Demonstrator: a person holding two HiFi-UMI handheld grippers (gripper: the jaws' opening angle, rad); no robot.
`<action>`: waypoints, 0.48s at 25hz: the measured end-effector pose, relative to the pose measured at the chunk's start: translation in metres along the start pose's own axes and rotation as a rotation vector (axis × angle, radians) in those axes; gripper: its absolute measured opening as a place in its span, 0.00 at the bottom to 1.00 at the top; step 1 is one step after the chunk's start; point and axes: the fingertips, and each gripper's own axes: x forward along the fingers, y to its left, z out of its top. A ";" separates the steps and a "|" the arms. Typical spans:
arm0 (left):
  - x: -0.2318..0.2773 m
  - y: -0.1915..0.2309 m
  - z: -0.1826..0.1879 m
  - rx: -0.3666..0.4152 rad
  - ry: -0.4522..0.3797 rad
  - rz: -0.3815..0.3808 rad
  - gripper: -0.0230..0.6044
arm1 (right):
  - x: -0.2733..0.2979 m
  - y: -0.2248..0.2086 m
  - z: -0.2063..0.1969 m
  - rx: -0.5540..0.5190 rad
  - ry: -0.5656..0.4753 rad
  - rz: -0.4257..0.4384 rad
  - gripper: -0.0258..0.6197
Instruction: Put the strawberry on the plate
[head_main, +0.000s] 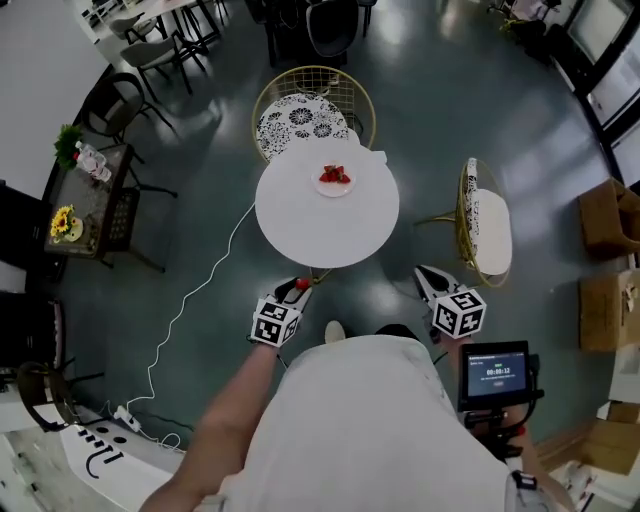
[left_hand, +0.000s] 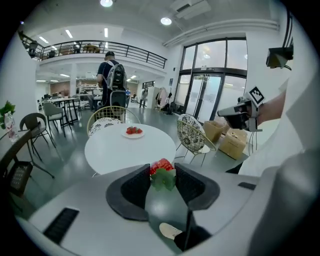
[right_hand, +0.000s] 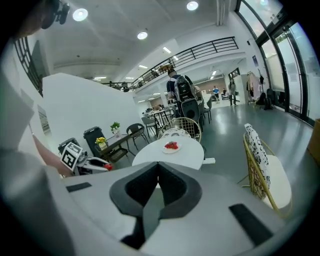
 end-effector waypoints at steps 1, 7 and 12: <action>-0.002 0.003 -0.001 -0.009 -0.005 0.006 0.29 | 0.004 0.003 0.001 -0.009 0.006 0.008 0.05; -0.004 0.016 -0.012 -0.030 0.010 0.032 0.29 | 0.031 0.012 0.007 -0.018 -0.001 0.077 0.05; -0.011 0.035 -0.017 -0.041 0.042 0.066 0.29 | 0.065 0.008 0.003 -0.006 0.039 0.112 0.05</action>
